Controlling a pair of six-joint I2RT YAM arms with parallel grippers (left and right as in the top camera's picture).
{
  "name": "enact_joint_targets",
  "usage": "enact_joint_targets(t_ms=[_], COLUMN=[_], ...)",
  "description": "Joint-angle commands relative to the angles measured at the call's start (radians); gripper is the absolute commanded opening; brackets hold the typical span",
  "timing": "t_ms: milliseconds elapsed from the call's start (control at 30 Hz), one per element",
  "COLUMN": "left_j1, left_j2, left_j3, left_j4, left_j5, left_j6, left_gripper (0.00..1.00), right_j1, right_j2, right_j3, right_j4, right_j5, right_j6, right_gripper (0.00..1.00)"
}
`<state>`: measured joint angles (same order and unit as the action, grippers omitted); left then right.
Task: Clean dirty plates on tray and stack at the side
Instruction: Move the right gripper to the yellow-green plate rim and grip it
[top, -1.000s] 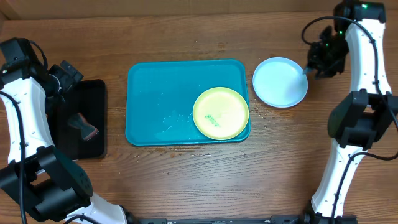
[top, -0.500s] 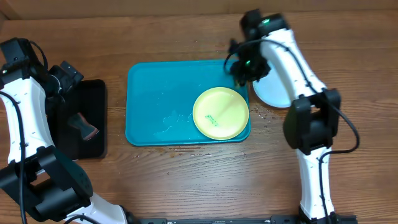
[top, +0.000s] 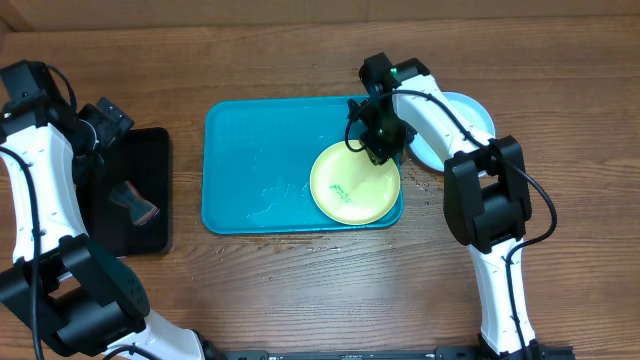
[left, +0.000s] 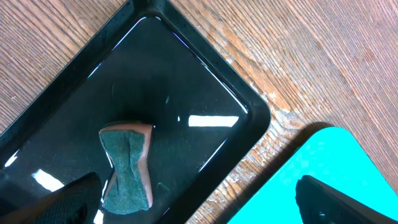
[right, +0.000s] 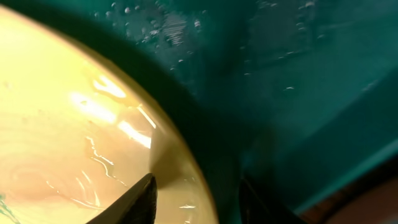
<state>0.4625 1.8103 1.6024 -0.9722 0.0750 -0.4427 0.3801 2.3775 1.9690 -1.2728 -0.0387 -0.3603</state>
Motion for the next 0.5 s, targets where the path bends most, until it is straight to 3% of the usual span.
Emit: enact_joint_targets(t_ms=[0,100,200,467], left_j1=[0.001,0.001,0.001,0.001], left_j2=[-0.004,-0.004,-0.004,-0.003], left_j3=[0.003,0.003,0.003,0.001], left_j4=[0.005,0.004,0.004,-0.053], left_j5=[-0.004,-0.003,-0.003,0.026], left_j6=[-0.007,-0.007,-0.007,-0.006], left_gripper=[1.0,1.0,1.0,1.0], right_j1=[0.002,0.006,0.018,0.047], right_j2=[-0.028,-0.028,-0.028,-0.028], right_j3=[-0.024,-0.024,-0.024,-0.027], right_j4=[0.006,0.017,0.04,0.14], right_j5=[-0.034,-0.043,-0.046,-0.124], right_j6=[0.047,0.115,0.204,0.522], right_gripper=[0.31,0.13,0.04,0.04])
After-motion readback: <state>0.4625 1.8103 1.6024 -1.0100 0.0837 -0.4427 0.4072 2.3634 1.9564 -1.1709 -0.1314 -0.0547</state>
